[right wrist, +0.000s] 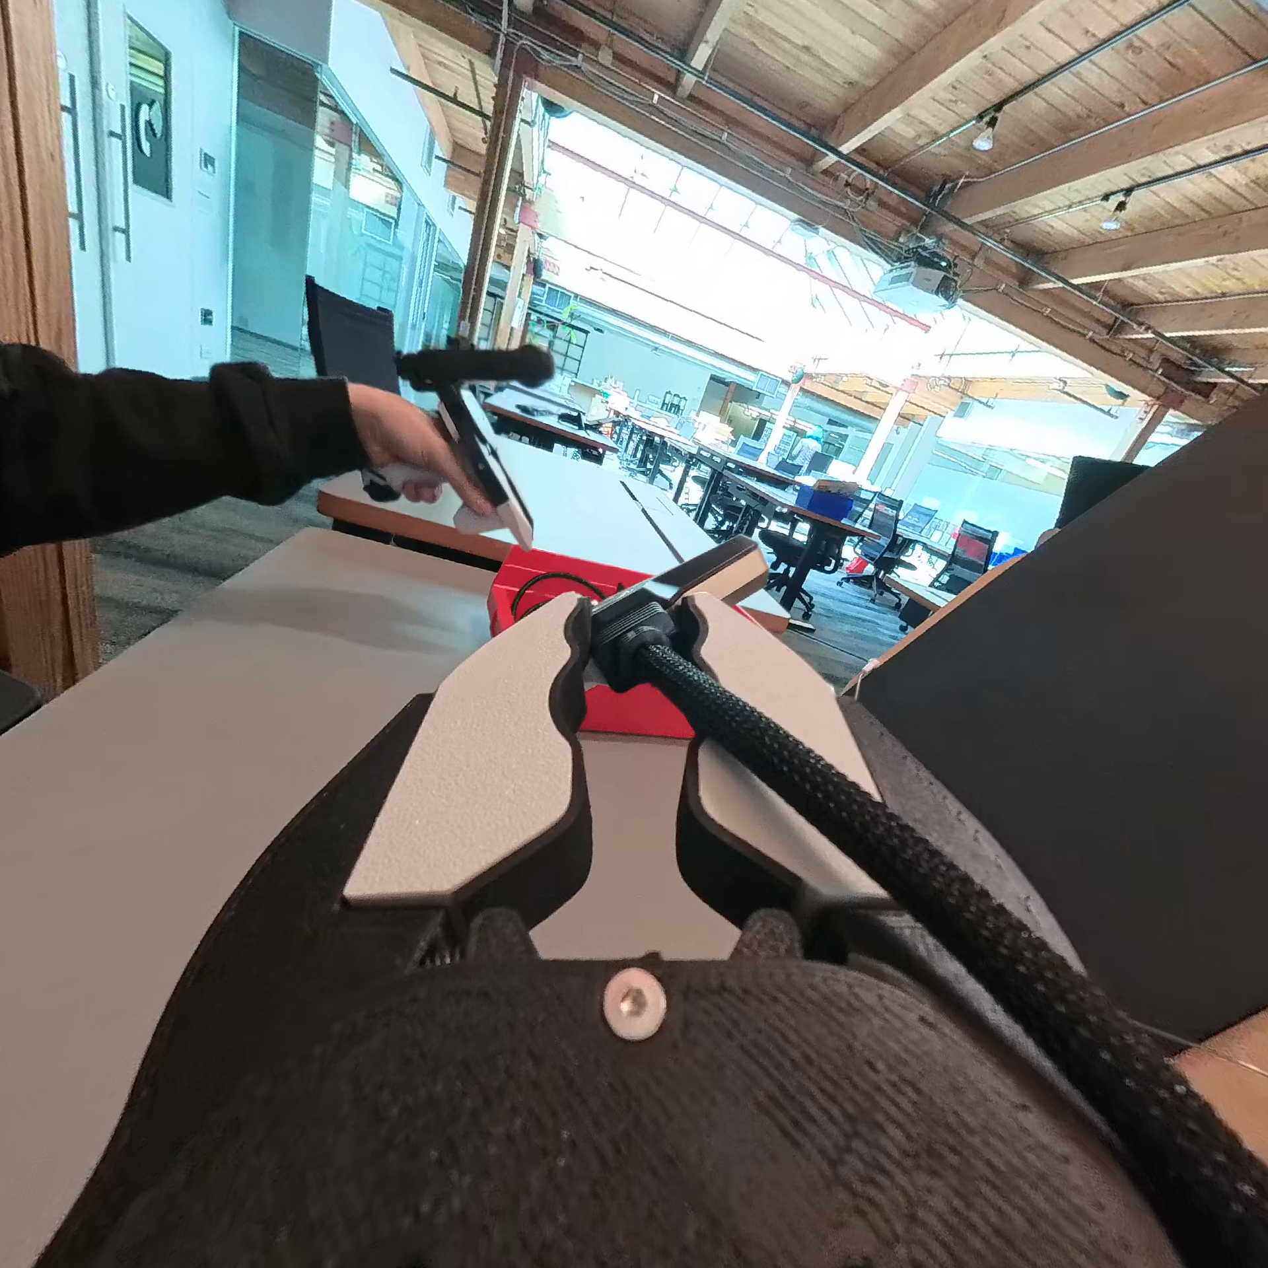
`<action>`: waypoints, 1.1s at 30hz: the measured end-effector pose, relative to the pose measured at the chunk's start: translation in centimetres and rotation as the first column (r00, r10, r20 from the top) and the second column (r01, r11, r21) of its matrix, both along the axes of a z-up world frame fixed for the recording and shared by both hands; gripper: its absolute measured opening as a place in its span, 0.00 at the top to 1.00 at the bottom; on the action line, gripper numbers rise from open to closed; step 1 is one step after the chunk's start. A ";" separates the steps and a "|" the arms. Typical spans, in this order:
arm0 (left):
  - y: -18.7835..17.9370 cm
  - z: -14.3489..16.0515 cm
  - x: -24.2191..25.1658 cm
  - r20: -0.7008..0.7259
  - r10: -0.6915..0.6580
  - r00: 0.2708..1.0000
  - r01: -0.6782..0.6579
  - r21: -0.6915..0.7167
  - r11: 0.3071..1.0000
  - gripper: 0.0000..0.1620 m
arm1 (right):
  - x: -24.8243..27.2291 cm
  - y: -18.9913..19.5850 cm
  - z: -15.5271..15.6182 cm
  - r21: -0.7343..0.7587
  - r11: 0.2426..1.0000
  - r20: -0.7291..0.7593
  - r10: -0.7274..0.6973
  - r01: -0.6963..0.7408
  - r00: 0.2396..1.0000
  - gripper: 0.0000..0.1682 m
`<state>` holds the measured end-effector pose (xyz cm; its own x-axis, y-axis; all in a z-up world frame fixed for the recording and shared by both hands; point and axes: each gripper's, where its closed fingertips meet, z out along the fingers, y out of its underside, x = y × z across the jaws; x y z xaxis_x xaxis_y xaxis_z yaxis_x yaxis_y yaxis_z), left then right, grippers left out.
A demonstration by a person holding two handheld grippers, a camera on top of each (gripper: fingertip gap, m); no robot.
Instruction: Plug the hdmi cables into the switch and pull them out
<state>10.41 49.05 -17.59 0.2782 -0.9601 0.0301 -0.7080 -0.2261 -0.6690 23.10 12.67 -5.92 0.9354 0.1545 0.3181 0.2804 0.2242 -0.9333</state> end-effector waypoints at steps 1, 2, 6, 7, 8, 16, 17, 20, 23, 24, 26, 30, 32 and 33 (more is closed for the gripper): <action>0.0 -0.6 0.3 -0.010 0.001 1.000 -0.001 -0.017 1.000 0.80 | 0.1 0.1 0.2 0.007 1.000 0.001 -0.002 0.002 1.000 0.85; -0.1 -1.2 0.6 -0.023 0.000 1.000 -0.001 -0.039 0.999 0.80 | 0.2 0.2 0.4 0.016 1.000 -0.001 -0.002 0.002 1.000 0.85; -1.8 -2.5 2.4 -0.060 -0.086 0.994 0.080 -0.095 0.992 0.83 | 0.2 0.1 0.7 0.036 0.999 -0.004 0.013 -0.012 1.000 0.85; -3.1 -2.8 3.0 -0.070 -0.150 0.986 0.141 -0.118 0.983 0.83 | 0.2 0.0 0.6 0.033 0.999 -0.003 0.017 -0.017 1.000 0.85; -4.2 -3.3 3.4 -0.097 -0.208 0.973 0.193 -0.144 0.971 0.84 | 0.2 -0.1 0.5 0.031 0.999 -0.002 0.016 -0.016 1.000 0.85; -8.0 -8.0 6.9 -0.361 -0.379 0.852 0.243 -0.368 0.898 0.85 | 0.6 -0.5 0.6 0.047 0.999 -0.013 0.011 -0.011 1.000 0.85; -8.0 -8.6 7.0 -0.398 -0.381 0.835 0.230 -0.378 0.897 0.85 | 0.5 -0.6 0.6 0.044 0.999 -0.008 0.012 -0.011 1.000 0.85; -7.7 -10.0 7.2 -0.494 -0.374 0.785 0.177 -0.399 0.900 0.84 | 0.3 -0.7 0.8 0.051 0.999 0.001 0.014 -0.014 1.000 0.85; -7.8 -10.5 7.2 -0.547 -0.384 0.744 0.162 -0.410 0.898 0.89 | 0.0 -0.8 1.1 0.065 0.997 0.000 0.027 -0.027 1.000 0.85; -7.8 -10.5 7.3 -0.558 -0.384 0.736 0.162 -0.406 0.900 0.89 | 0.0 -0.9 1.2 0.069 0.997 -0.002 0.032 -0.031 0.999 0.85; -7.7 -10.5 7.6 -0.547 -0.381 0.745 0.175 -0.391 0.904 0.89 | -0.2 -0.8 1.2 0.067 0.997 0.004 0.032 -0.032 0.999 0.85; -7.1 -9.7 8.2 -0.404 -0.365 0.839 0.213 -0.373 0.903 0.90 | -0.3 -1.1 1.4 0.068 0.998 0.029 0.015 -0.017 0.999 0.85; -6.9 -7.5 8.5 -0.260 -0.338 0.904 0.224 -0.386 0.895 0.91 | -0.3 -1.6 1.9 0.082 0.997 0.032 0.011 -0.014 0.999 0.85; -6.7 -6.1 8.4 -0.185 -0.316 0.931 0.228 -0.384 0.895 0.92 | -0.3 -1.8 2.1 0.091 0.996 0.032 0.010 -0.013 0.999 0.85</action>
